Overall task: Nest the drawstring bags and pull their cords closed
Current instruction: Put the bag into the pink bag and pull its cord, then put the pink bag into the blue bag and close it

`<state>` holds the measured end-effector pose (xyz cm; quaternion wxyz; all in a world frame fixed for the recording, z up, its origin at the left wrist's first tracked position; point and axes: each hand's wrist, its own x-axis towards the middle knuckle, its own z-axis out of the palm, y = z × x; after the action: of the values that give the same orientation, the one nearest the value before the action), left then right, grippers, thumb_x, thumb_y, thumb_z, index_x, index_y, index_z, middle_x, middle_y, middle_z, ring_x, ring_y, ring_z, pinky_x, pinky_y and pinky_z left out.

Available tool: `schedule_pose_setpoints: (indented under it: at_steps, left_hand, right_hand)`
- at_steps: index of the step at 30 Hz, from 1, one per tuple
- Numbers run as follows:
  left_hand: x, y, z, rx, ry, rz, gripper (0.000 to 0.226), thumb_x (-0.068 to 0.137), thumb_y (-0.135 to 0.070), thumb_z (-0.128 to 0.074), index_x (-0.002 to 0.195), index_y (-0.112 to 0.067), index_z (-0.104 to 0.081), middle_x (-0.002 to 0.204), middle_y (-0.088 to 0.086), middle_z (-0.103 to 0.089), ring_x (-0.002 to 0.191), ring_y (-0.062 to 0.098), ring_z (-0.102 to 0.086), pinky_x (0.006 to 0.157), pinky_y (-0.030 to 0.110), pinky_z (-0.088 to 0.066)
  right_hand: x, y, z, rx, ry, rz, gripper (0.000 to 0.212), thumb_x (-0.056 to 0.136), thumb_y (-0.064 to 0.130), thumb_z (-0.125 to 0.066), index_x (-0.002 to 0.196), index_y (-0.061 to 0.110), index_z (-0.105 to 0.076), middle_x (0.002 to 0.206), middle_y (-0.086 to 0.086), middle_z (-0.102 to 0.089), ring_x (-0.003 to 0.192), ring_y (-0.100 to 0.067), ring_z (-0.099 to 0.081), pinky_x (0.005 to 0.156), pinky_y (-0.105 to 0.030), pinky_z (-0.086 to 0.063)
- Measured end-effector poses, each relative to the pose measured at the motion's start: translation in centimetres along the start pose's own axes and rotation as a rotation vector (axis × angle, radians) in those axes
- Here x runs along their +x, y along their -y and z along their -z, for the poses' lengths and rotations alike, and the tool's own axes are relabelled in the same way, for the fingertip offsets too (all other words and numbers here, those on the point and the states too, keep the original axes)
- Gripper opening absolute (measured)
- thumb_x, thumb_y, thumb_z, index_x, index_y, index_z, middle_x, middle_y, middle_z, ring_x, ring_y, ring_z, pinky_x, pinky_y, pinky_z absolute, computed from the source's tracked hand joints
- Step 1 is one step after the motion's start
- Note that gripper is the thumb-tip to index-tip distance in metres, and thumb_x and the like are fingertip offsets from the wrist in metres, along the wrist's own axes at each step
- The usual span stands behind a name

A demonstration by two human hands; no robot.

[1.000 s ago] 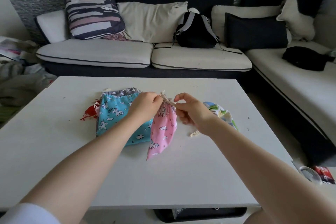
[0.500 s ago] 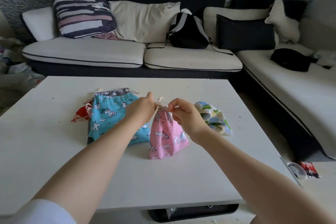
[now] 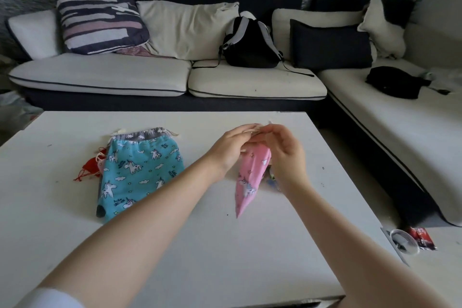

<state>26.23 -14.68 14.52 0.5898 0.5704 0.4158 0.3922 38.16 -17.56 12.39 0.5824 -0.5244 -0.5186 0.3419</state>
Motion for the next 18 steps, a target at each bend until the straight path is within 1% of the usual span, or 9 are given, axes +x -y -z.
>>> schedule_pose_setpoints:
  at_steps: [1, 3, 5, 7, 9, 11, 13, 15, 18]
  left_hand:
    - [0.6, 0.0, -0.1, -0.022, 0.019, -0.004, 0.034, 0.098, -0.011, -0.032, 0.116, -0.024, -0.057, 0.106, -0.006, -0.062, 0.095, 0.004, -0.059, 0.081, 0.019, -0.042]
    - [1.9, 0.5, -0.1, -0.052, 0.038, 0.015, 0.035, 0.097, -0.012, -0.033, 0.106, -0.03, -0.061, 0.105, -0.012, -0.064, 0.1, 0.003, -0.059, 0.085, 0.024, -0.041]
    - [2.7, 1.3, 0.1, -0.005, 0.04, 0.056, 0.035, 0.096, -0.012, -0.036, 0.098, -0.037, -0.061, 0.104, -0.018, -0.063, 0.102, 0.001, -0.057, 0.089, 0.026, -0.039]
    - [3.6, 2.4, 0.5, 0.105, 0.049, 0.114, 0.029, 0.094, -0.015, -0.042, 0.098, -0.036, -0.061, 0.107, -0.016, -0.06, 0.107, 0.004, -0.052, 0.092, 0.027, -0.034]
    - [4.5, 3.7, 1.1, 0.241, 0.057, 0.195, 0.025, 0.093, -0.019, -0.046, 0.11, -0.024, -0.063, 0.118, -0.008, -0.058, 0.116, 0.01, -0.046, 0.093, 0.025, -0.029]
    - [4.9, 4.9, 1.6, 0.361, 0.056, 0.273, 0.038, 0.094, -0.021, -0.046, 0.131, -0.018, -0.051, 0.133, -0.003, -0.049, 0.126, 0.014, -0.041, 0.094, 0.021, -0.026]
    - [5.1, 6.1, 2.3, 0.426, 0.062, 0.303, 0.046, 0.094, -0.018, -0.045, 0.139, -0.016, -0.04, 0.143, 0.001, -0.042, 0.131, 0.015, -0.038, 0.095, 0.019, -0.026]
    - [5.4, 7.7, 3.7, 0.506, 0.066, 0.33, 0.048, 0.094, -0.019, -0.046, 0.141, -0.016, -0.038, 0.145, 0.003, -0.04, 0.131, 0.016, -0.038, 0.095, 0.019, -0.027]
    - [5.7, 9.6, 7.0, 0.683, 0.011, 0.382, 0.049, 0.093, -0.024, -0.046, 0.141, -0.02, -0.038, 0.147, 0.001, -0.038, 0.134, 0.017, -0.037, 0.1, 0.023, -0.028]
  right_hand:
    - [0.4, -0.4, 0.3, -0.091, -0.035, 0.062, 0.022, 0.092, 0.012, -0.044, 0.092, 0.026, -0.06, 0.087, 0.002, -0.071, 0.075, -0.014, -0.064, 0.059, -0.025, -0.048]
    - [1.2, -1.7, 0.6, -0.228, -0.003, 0.151, 0.021, 0.089, 0.021, -0.044, 0.102, 0.023, -0.06, 0.089, 0.001, -0.07, 0.084, -0.015, -0.064, 0.072, -0.032, -0.051]
    - [1.6, -2.9, 0.5, -0.319, 0.079, 0.176, 0.032, 0.083, 0.022, -0.042, 0.11, 0.02, -0.059, 0.098, 0.002, -0.068, 0.096, -0.017, -0.061, 0.083, -0.034, -0.048]
    - [2.6, -4.9, 0.4, -0.492, 0.133, 0.214, 0.043, 0.075, 0.017, -0.042, 0.114, 0.017, -0.058, 0.11, 0.003, -0.064, 0.11, -0.021, -0.054, 0.094, -0.039, -0.042]
    - [3.5, -7.4, 0.4, -0.792, 0.209, 0.184, 0.053, 0.076, 0.018, -0.046, 0.128, 0.019, -0.05, 0.131, -0.002, -0.053, 0.129, -0.028, -0.038, 0.108, -0.041, -0.028]
    - [3.7, -9.9, 0.5, -1.047, 0.366, 0.066, 0.065, 0.084, 0.026, -0.051, 0.144, 0.026, -0.028, 0.153, -0.002, -0.024, 0.143, -0.026, -0.011, 0.116, -0.042, -0.009]
    - [3.9, -12.3, 0.2, -1.216, 0.525, -0.012, 0.078, 0.086, 0.037, -0.053, 0.149, 0.024, -0.01, 0.158, 0.005, -0.006, 0.145, -0.021, 0.004, 0.117, -0.048, 0.0]
    - [4.1, -14.6, -0.3, -1.308, 0.599, -0.106, 0.079, 0.086, 0.043, -0.051, 0.149, 0.022, -0.009, 0.156, 0.006, -0.01, 0.145, -0.022, 0.002, 0.117, -0.049, 0.001]
    - [4.5, -16.7, -0.2, -1.366, 0.633, -0.247, 0.058, 0.094, 0.045, -0.035, 0.143, 0.017, -0.026, 0.151, -0.007, -0.025, 0.141, -0.027, -0.014, 0.117, -0.043, -0.009]
